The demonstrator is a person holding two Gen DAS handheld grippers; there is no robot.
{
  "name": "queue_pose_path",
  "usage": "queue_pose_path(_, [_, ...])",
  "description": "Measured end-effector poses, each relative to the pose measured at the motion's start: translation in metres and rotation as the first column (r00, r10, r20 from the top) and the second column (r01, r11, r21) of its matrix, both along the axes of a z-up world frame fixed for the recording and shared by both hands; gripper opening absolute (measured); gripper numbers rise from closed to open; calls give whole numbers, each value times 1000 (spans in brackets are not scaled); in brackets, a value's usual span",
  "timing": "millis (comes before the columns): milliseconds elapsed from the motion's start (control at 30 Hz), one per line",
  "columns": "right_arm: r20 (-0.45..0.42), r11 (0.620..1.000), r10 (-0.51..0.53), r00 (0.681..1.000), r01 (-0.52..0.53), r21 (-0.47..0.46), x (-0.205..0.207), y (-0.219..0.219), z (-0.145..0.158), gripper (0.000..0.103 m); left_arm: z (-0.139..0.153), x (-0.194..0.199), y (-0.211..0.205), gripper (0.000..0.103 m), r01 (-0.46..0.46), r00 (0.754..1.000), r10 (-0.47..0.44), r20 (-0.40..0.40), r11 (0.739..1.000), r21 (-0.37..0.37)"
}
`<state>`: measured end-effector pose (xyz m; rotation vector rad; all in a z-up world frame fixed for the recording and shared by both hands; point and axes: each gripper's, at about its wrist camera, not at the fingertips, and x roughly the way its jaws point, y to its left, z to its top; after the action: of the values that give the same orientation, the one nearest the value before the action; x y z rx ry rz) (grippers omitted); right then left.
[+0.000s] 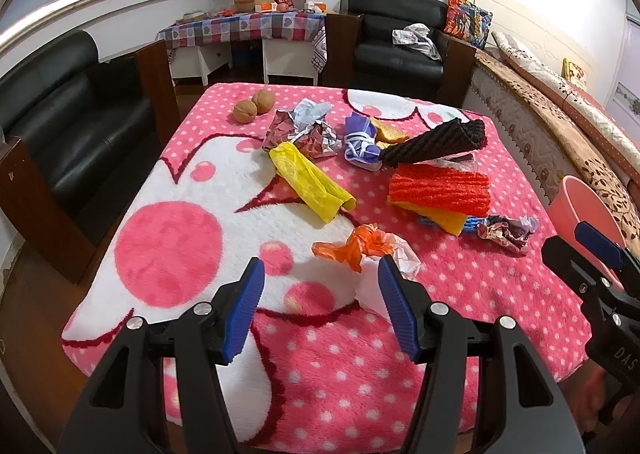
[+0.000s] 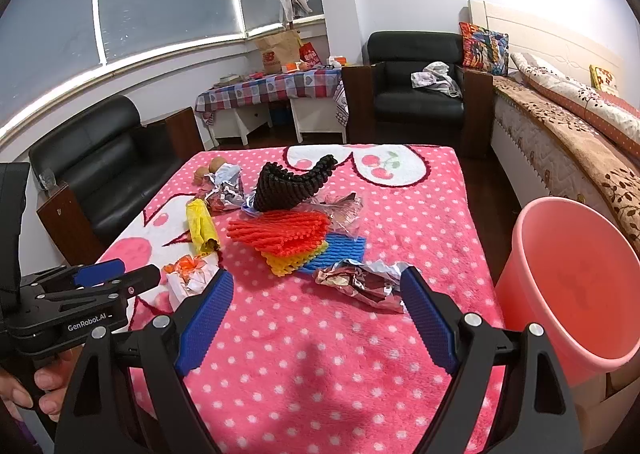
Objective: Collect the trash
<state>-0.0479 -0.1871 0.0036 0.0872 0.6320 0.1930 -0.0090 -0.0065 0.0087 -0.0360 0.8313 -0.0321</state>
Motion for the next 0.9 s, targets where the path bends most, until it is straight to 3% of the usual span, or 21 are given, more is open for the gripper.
queue_pose_path(233, [-5, 1000, -1, 1000, 1, 0, 1, -1, -1, 84, -1, 2, 4, 59, 12, 1000, -12, 4, 1000, -15])
queue_pose_path(433, [-18, 1000, 10, 1000, -10, 4, 5, 0, -6, 82, 1, 5, 16, 59, 21, 1000, -21, 2, 997, -71])
queue_pose_path(600, [-33, 1000, 17, 999, -18, -6, 9, 1, -11, 81, 1, 5, 8, 59, 99, 995, -100, 4, 987, -130])
queue_pose_path(833, [-71, 1000, 4, 997, -5, -21, 20, -6, -21, 81, -22, 18, -8, 59, 115, 990, -122, -76, 989, -90])
queue_pose_path(900, [-80, 1000, -1, 997, -2, -29, 23, -9, -24, 81, -28, 22, -8, 59, 116, 987, -127, -96, 986, -118])
